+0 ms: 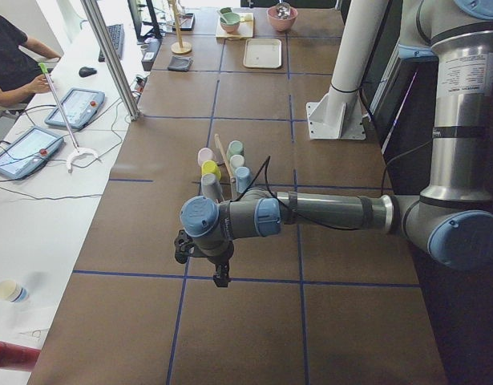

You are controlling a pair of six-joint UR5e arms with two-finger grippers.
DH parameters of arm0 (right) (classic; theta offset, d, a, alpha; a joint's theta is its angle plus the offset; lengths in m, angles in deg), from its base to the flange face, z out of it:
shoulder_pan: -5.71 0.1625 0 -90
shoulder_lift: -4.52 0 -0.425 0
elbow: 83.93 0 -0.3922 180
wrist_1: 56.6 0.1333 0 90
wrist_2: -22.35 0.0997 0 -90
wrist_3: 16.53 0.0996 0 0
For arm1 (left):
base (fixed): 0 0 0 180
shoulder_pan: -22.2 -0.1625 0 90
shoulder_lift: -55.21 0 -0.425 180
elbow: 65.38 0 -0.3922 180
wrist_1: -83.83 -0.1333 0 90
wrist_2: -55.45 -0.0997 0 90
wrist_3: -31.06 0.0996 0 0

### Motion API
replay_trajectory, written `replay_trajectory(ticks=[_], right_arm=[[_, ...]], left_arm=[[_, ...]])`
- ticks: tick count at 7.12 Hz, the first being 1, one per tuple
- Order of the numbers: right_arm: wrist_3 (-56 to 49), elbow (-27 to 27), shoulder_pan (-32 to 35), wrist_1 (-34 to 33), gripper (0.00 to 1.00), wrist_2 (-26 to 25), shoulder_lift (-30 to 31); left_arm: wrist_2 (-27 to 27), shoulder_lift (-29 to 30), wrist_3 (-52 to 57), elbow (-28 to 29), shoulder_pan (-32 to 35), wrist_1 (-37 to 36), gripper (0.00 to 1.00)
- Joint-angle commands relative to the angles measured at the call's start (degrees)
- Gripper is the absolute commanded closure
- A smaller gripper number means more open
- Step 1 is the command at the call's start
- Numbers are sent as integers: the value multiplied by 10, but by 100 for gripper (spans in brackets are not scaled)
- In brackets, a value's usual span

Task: Pick up and place green cup on tray

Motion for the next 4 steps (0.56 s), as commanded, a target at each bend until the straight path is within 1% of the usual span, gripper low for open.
replay_trajectory(ticks=[1,4], right_arm=[[3,-3,0,0,0,4,0],[6,-4,-7,0,0,4,2]], left_arm=[[0,2,-11,0,1,-2,0],[-1,-6,-11,-3,1,-1,0]])
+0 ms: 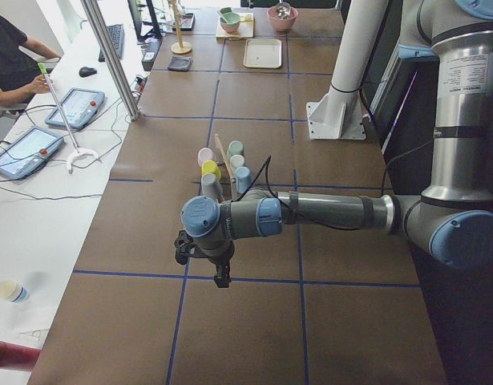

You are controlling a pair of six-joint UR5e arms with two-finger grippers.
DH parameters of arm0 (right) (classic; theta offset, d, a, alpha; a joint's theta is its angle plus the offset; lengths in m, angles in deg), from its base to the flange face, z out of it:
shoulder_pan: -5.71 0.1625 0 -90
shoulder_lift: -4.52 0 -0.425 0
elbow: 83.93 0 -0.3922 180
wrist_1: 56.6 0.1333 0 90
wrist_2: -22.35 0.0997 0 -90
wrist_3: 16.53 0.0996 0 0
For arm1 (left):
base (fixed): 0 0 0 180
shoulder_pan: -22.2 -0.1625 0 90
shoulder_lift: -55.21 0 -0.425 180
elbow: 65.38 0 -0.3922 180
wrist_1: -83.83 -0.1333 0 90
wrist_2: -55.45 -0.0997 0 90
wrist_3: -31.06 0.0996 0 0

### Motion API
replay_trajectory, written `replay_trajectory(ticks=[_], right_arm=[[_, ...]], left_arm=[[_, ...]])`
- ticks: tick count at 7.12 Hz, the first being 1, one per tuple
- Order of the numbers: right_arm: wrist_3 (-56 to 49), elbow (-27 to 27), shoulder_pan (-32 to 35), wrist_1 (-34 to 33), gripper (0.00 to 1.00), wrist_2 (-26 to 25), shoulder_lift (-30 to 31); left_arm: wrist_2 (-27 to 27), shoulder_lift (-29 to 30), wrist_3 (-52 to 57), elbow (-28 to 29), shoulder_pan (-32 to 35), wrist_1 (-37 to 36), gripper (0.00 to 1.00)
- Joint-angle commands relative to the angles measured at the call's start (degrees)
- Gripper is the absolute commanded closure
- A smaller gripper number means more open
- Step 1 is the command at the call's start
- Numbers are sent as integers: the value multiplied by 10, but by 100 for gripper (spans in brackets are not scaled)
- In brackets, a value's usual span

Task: Pick up and place green cup on tray

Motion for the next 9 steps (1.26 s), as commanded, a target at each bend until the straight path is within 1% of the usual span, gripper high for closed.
replay_trajectory(ticks=[1,2,4,5,6,7,8,9], right_arm=[[2,-1,-13,13,0,8,0],[6,2,-17,43,0,10,5],[25,2,-29,46,1,13,13],[87,1,-49,66,2,13,14],[146,0,-93,136,2,12,36],[211,3,-112,242,8,8,73],[278,9,-136,286,7,8,83],[303,10,-174,300,3,1,83]], left_arm=[[0,-8,-1,-2,0,0,0],[1,-5,-1,-2,-1,1,0],[5,0,0,-2,-2,1,0],[6,-1,0,2,-2,2,0],[6,-1,3,4,-2,3,0],[7,-2,3,-1,-2,3,0],[6,-4,4,5,-2,17,0],[6,-8,3,12,-2,43,0]])
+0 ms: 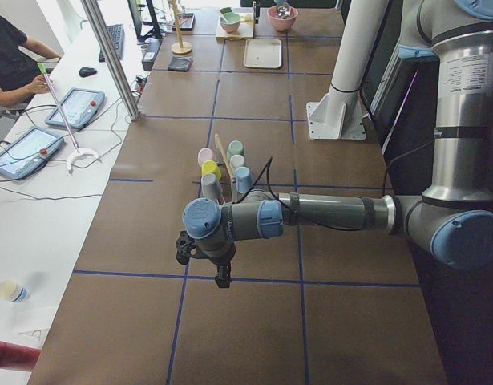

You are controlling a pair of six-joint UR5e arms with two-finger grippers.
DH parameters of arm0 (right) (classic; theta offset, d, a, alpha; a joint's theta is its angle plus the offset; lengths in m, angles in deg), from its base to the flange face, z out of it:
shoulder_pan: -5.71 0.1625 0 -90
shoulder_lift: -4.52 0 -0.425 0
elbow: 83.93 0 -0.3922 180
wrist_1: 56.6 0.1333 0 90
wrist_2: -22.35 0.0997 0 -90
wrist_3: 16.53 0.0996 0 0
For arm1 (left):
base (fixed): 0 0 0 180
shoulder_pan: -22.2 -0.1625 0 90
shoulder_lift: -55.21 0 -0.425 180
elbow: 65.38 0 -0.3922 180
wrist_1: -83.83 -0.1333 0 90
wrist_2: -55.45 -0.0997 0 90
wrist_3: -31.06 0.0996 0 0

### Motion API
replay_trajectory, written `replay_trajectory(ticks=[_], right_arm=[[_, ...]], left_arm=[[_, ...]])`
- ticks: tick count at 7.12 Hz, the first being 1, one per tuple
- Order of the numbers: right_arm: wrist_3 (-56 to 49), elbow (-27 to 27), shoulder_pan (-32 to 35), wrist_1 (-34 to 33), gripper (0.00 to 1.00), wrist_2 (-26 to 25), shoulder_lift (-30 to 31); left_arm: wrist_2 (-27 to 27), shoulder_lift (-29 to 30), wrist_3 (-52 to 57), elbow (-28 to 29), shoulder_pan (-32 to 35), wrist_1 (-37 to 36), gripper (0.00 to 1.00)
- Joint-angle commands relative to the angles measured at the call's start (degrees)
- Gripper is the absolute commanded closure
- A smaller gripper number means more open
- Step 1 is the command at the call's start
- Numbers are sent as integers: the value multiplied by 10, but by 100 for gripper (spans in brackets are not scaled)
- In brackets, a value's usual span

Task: Pick up and place green cup on tray

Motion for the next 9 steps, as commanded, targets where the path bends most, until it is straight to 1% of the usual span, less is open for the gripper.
replay_trajectory(ticks=[1,2,3,4,5,6,8,9], right_arm=[[68,14,-52,39,3,-10,9],[75,27,-54,42,5,-10,8],[80,36,-60,73,8,-11,8],[100,56,-69,106,10,-12,8],[100,74,-81,136,0,-22,7],[102,92,-90,147,0,-24,3],[125,94,-103,150,1,-24,-11],[128,97,-104,149,8,-22,-11]], left_arm=[[1,-4,0,6,0,28,0],[1,-4,0,6,0,29,0],[1,-4,0,4,0,29,0],[1,-4,-1,2,0,29,0],[1,-4,-1,0,0,28,0],[1,-4,-1,1,0,28,0],[1,-4,-2,-2,0,29,0],[1,-4,-3,-2,0,29,0]])
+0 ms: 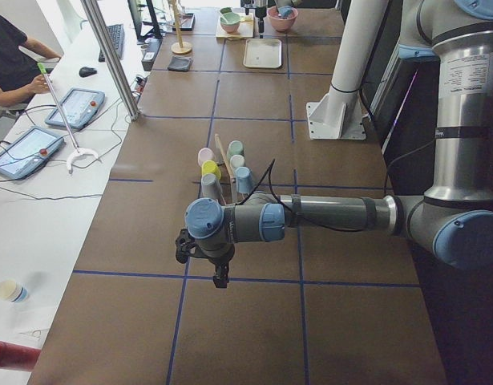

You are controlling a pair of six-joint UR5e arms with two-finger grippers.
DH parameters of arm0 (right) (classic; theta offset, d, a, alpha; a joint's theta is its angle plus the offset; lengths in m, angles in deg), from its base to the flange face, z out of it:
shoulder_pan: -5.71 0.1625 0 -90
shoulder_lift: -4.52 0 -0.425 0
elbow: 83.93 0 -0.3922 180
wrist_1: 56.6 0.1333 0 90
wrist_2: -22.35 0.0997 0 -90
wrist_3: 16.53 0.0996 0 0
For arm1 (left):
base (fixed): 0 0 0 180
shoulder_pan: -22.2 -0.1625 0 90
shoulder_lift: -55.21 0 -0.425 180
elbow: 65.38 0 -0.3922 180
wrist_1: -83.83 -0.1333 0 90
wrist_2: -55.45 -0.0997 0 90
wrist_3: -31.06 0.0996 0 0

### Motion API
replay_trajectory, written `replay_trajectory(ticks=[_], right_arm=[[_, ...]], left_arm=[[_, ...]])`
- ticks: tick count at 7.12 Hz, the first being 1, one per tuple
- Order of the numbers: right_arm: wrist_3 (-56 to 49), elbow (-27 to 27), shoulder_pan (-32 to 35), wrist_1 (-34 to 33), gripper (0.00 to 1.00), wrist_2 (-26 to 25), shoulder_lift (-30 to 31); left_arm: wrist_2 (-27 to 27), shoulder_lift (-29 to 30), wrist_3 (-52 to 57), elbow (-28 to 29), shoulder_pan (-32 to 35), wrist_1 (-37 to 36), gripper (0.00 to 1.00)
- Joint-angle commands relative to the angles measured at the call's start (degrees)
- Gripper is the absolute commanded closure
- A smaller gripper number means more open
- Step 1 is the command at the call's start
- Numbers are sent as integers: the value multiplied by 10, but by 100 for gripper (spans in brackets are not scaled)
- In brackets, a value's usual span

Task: Pick up and place green cup on tray

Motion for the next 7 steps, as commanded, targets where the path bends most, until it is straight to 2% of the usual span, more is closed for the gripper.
replay_trajectory(ticks=[1,5,7], right_arm=[[9,4,-5,2,15,1,-2],[8,11,-11,-2,25,1,-2],[9,18,-14,0,26,1,-2]], left_arm=[[1,0,0,-1,0,0,0],[1,0,0,-1,0,-1,0],[1,0,0,-1,0,-1,0]])
